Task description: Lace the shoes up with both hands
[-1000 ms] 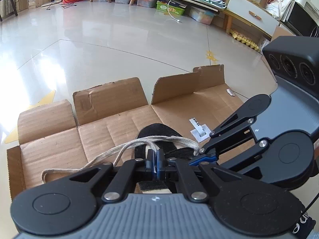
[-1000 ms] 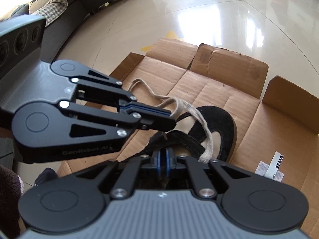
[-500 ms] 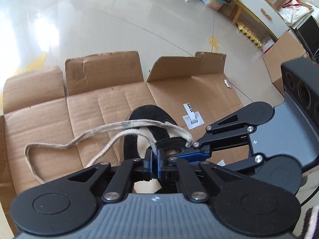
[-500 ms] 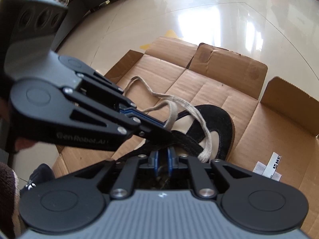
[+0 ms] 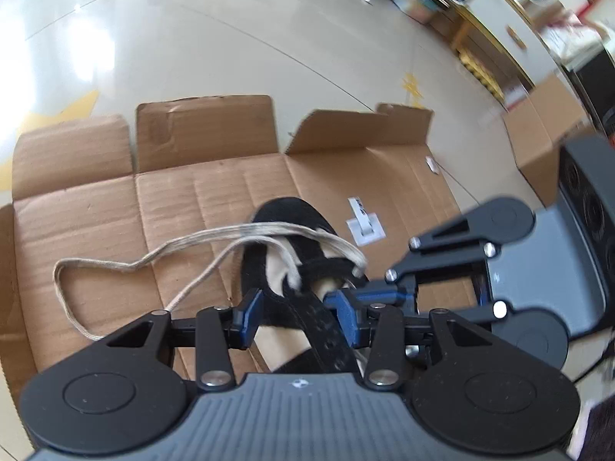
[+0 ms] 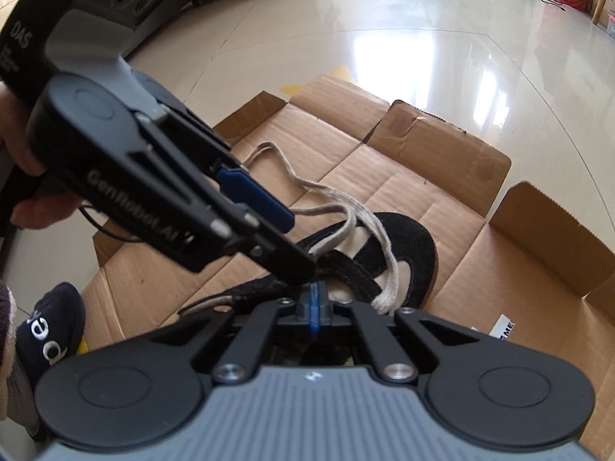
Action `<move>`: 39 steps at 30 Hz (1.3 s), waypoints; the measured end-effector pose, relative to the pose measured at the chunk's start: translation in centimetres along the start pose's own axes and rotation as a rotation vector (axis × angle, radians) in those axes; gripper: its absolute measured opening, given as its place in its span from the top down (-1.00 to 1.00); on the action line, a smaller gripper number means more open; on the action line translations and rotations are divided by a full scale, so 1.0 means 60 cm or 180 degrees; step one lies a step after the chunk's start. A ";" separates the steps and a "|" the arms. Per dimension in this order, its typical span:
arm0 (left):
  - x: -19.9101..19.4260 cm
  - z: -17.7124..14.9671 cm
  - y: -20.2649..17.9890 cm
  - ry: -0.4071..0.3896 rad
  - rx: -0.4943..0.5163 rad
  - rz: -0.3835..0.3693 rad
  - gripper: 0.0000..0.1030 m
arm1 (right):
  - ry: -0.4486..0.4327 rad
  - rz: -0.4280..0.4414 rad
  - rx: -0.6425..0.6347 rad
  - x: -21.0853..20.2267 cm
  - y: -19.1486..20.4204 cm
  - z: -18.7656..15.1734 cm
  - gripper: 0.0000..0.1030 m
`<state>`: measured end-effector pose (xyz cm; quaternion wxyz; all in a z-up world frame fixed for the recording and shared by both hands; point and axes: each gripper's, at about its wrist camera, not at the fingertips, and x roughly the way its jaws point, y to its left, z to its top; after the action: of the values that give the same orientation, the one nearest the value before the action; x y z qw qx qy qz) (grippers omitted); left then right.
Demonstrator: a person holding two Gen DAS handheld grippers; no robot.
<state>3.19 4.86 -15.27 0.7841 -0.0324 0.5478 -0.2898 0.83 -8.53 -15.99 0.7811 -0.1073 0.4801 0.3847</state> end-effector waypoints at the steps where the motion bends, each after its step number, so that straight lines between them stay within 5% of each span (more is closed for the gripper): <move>1: -0.004 -0.002 -0.010 0.0016 0.0139 0.0037 0.16 | 0.0011 -0.0002 -0.0012 -0.003 0.000 0.001 1.00; 6: -0.010 -0.014 -0.076 0.0087 0.1055 0.0420 0.16 | 0.0059 0.0046 -0.0059 -0.004 -0.007 0.002 1.00; 11: 0.013 -0.025 -0.122 0.0274 0.1582 0.0658 0.24 | 0.0075 0.0014 -0.0130 0.005 -0.005 0.004 1.00; 19: 0.023 -0.027 -0.106 0.0341 0.1279 0.0681 0.46 | -0.0108 0.0400 0.0695 -0.002 -0.067 0.026 0.53; 26: 0.023 -0.027 -0.105 0.0296 0.1278 0.0693 0.54 | -0.0127 0.0503 0.0950 0.039 -0.087 0.050 0.66; 29: 0.022 -0.027 -0.101 0.0269 0.1250 0.0702 0.59 | -0.0090 0.0520 0.0857 0.049 -0.078 0.049 0.97; 34: 0.018 -0.028 -0.094 0.0212 0.1200 0.0732 0.60 | 0.0102 0.0514 0.0482 0.045 -0.060 0.048 0.96; 36: 0.016 -0.028 -0.090 0.0191 0.1167 0.0747 0.60 | 0.0090 0.0494 0.0586 0.035 -0.071 0.054 0.65; 39: 0.013 -0.023 -0.075 0.0186 0.0995 0.0693 0.61 | -0.0039 0.0434 0.0768 0.005 -0.097 0.049 0.59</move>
<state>0.27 1.12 -14.81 0.7901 0.1576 0.5189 -0.2857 6.95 -10.76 -15.93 0.7633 0.0226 0.5242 0.3769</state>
